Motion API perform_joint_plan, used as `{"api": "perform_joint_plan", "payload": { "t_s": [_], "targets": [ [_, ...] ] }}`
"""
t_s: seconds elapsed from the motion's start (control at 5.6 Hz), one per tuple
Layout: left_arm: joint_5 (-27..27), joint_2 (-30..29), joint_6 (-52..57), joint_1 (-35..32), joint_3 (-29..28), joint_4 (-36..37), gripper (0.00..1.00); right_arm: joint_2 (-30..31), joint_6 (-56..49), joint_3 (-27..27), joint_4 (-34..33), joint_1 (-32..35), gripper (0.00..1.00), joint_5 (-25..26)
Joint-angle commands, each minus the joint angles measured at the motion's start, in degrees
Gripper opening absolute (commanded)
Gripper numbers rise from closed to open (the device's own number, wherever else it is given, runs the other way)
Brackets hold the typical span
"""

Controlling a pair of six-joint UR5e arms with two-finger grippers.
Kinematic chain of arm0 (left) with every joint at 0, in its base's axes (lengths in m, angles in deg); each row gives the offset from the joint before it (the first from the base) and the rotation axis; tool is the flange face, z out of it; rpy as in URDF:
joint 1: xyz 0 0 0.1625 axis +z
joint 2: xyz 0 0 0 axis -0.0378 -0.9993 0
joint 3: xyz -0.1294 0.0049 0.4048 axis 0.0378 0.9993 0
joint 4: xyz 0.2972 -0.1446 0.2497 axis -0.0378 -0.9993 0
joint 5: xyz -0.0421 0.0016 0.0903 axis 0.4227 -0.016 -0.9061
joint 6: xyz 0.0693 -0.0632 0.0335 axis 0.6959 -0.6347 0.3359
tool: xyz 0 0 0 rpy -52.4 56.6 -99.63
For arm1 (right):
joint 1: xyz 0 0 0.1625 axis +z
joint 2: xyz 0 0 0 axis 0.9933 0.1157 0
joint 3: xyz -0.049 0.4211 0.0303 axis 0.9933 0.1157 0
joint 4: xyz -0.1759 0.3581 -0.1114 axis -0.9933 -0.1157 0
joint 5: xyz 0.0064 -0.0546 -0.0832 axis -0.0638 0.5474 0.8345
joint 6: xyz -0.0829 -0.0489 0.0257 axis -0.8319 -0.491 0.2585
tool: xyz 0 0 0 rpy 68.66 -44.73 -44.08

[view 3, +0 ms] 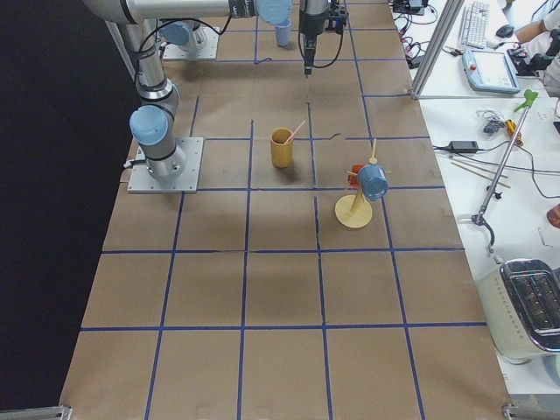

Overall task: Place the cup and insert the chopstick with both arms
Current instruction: 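Lower left gripper toward the light blue cup while right gripper nears bamboo cup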

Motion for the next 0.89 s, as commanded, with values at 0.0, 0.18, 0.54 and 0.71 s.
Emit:
{"api": "perform_joint_plan", "payload": {
  "t_s": [0.0, 0.18, 0.54, 0.71],
  "targets": [
    [0.0, 0.0, -0.1, 0.1, 0.0, 0.1, 0.99, -0.1, 0.0, 0.0, 0.0, -0.1, 1.0, 0.0],
    [0.0, 0.0, 0.0, 0.1, 0.0, 0.0, 0.99, -0.1, 0.0, -0.4, 0.0, 0.0, 1.0, -0.1],
    [0.0, -0.1, 1.0, 0.6, 0.2, 0.0, 0.99, -0.1, -0.1, -0.7, -0.2, -0.7, 1.0, 0.6],
    [0.0, -0.3, 6.1, 1.7, 0.8, -0.3, 0.99, -0.1, -1.6, -0.8, -0.3, -1.6, 1.0, 1.1]
  ]
}}
